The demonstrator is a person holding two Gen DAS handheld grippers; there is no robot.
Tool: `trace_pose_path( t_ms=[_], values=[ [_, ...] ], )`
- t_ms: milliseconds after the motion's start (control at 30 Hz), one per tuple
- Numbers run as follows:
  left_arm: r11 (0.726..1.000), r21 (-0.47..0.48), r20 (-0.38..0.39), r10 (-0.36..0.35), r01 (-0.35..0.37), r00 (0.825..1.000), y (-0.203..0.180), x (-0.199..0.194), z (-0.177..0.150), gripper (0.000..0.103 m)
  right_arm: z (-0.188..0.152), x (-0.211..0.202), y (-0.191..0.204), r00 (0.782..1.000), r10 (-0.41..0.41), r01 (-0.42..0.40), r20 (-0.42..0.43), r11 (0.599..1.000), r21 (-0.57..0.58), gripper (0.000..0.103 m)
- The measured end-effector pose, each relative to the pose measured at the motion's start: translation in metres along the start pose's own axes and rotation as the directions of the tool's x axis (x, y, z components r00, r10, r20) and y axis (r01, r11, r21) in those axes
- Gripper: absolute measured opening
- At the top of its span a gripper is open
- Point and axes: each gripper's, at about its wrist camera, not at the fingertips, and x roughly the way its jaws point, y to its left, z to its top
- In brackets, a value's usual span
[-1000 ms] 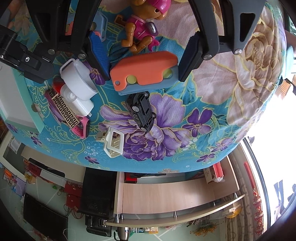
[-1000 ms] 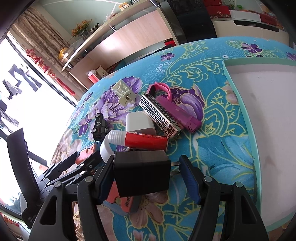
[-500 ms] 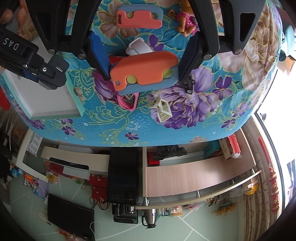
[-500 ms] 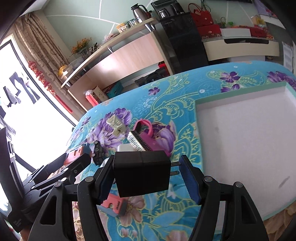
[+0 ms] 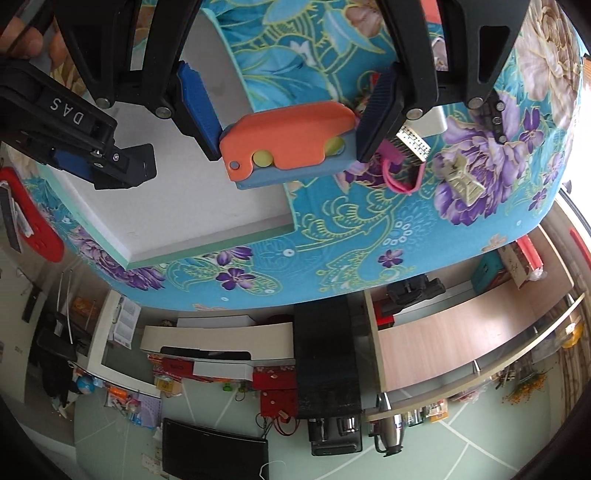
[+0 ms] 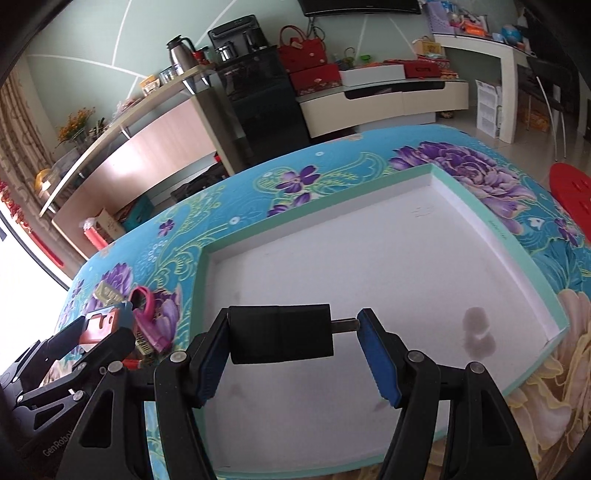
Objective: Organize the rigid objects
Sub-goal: 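Carry the orange-grey toy knife and black charger into the box lid with both tools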
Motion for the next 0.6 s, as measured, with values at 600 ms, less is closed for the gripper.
trace_pose_path(
  t_ms=[600],
  values=[
    [0.997,0.030,-0.089,-0.061,0.064,0.994,-0.069,0.063,0.006,0.076,0.002,0.005,-0.074,0.987,-0.156,0.158,-0.023,0.978,0.139,0.069]
  ],
)
